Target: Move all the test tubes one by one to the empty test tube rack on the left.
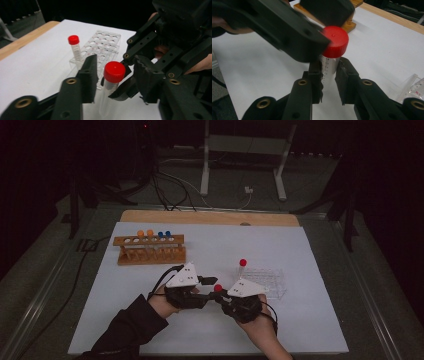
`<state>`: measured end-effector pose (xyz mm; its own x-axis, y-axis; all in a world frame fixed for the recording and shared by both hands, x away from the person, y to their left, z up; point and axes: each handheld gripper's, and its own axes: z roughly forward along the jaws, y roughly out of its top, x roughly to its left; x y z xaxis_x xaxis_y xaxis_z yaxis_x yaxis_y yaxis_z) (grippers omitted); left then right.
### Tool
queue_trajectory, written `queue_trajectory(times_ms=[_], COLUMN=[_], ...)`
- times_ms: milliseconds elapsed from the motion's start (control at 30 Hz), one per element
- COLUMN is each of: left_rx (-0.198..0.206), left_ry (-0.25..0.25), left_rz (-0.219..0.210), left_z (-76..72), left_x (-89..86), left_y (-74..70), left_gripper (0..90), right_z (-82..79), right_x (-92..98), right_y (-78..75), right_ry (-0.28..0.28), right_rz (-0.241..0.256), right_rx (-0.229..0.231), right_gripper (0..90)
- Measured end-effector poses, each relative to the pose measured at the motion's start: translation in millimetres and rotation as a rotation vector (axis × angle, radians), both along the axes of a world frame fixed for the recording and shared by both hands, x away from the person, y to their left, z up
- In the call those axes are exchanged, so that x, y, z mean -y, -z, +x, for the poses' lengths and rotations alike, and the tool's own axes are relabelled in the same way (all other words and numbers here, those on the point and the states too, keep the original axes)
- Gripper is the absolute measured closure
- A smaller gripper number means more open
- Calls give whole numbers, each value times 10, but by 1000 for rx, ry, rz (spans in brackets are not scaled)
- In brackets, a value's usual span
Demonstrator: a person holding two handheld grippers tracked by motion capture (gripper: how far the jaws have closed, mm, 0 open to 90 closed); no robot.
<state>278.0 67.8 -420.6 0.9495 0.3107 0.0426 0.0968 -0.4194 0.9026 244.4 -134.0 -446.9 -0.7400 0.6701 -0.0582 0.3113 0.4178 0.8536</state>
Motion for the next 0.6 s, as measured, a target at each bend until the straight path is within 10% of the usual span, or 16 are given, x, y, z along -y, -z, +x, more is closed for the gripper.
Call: queue_trajectory(times_ms=[400,600], left_rx=[-4,-3], left_ry=[-17,-66], left_rz=[-15,-51], left_z=[54,70], left_x=[-35,-240], left_y=[-1,-59], left_gripper=[715,717], right_z=[-11,-5], right_x=[-6,46], right_y=[-6,-5], right_ry=[-1,10], right_rz=[10,46], right_rx=[19,24], right_gripper=[728,550])
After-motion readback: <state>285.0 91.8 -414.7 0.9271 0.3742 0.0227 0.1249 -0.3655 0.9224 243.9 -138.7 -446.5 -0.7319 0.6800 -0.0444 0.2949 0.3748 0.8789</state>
